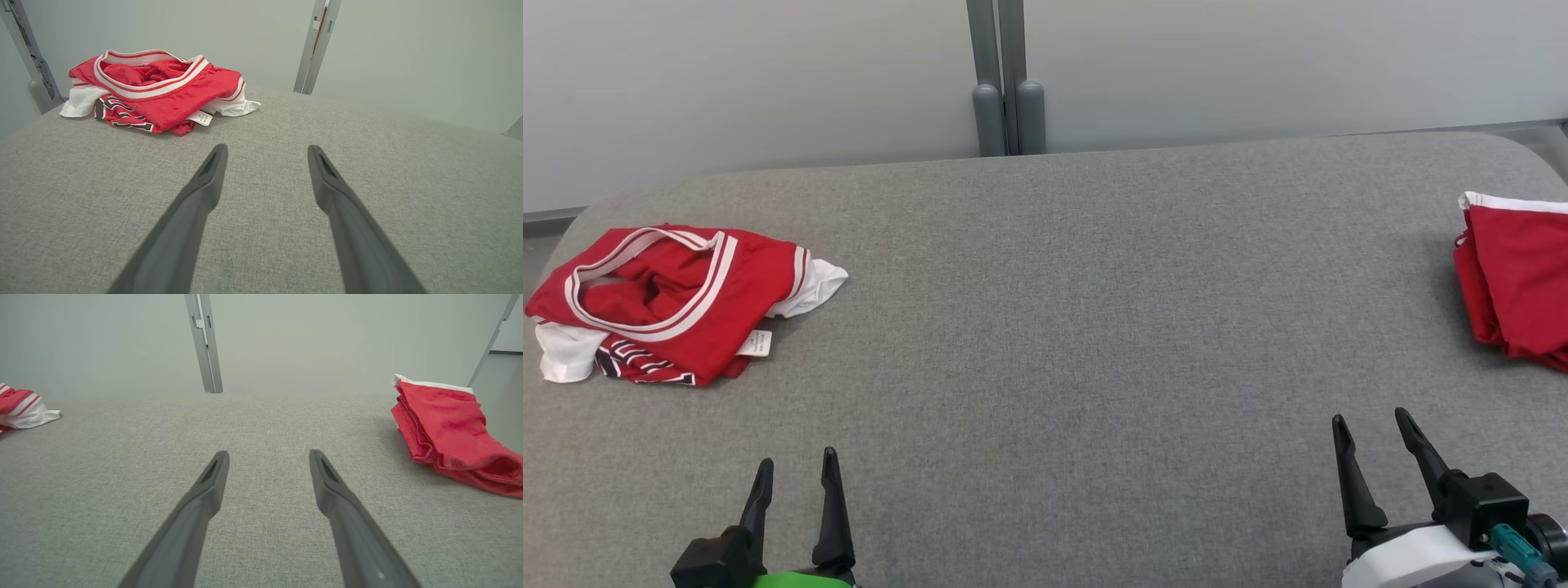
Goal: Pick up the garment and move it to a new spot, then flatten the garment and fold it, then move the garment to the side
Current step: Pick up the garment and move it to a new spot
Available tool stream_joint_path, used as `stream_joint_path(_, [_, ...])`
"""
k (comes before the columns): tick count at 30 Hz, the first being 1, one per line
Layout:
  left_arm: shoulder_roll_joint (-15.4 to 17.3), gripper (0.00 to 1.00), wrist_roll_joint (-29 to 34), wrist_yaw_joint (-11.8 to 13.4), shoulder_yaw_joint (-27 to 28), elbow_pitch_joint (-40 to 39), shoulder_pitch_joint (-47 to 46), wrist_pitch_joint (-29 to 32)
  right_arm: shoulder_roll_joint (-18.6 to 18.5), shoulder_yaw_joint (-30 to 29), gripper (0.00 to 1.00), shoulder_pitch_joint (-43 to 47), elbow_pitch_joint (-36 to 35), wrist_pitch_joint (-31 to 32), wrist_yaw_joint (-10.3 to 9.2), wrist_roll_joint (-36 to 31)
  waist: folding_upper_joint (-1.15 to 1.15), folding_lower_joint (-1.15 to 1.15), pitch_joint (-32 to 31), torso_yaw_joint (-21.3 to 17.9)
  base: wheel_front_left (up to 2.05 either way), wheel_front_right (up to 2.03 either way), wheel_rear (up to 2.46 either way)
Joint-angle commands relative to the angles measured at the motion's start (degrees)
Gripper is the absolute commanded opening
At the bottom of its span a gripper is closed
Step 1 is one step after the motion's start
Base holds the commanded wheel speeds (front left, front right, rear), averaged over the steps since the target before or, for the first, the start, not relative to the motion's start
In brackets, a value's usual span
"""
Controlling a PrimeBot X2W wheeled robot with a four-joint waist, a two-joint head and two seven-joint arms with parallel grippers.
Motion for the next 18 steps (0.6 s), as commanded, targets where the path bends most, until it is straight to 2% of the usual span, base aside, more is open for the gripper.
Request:
stream_joint_path(1, [0.24, 1.0, -0.11, 0.03, 0.04, -0.22, 0.34, 0.01, -0.05, 0.19, 1.0, 0.0, 0.14, -0.15, -0.08, 0.08, 0.0, 0.0, 0.03, 0.03, 0.0, 0.0, 0.0])
stream_joint_path(8, [0.24, 1.0, -0.18, 0.2, -0.22, -0.26, -0.06, 0.01, 0.15, 0.01, 1.0, 0.92, -0.05, -0.15, -0.08, 0.22, 0.0, 0.0, -0.28, 3.02, 0.0, 0.0, 0.0])
stream_joint_path(18, [0.24, 1.0, -0.29, 0.22, 0.25, -0.34, 2.06, 0.01, 0.72, 2.4, 1.0, 1.12, 0.19, -0.15, -0.09, 0.21, 0.0, 0.0, -2.37, 14.68, 0.0, 0.0, 0.0])
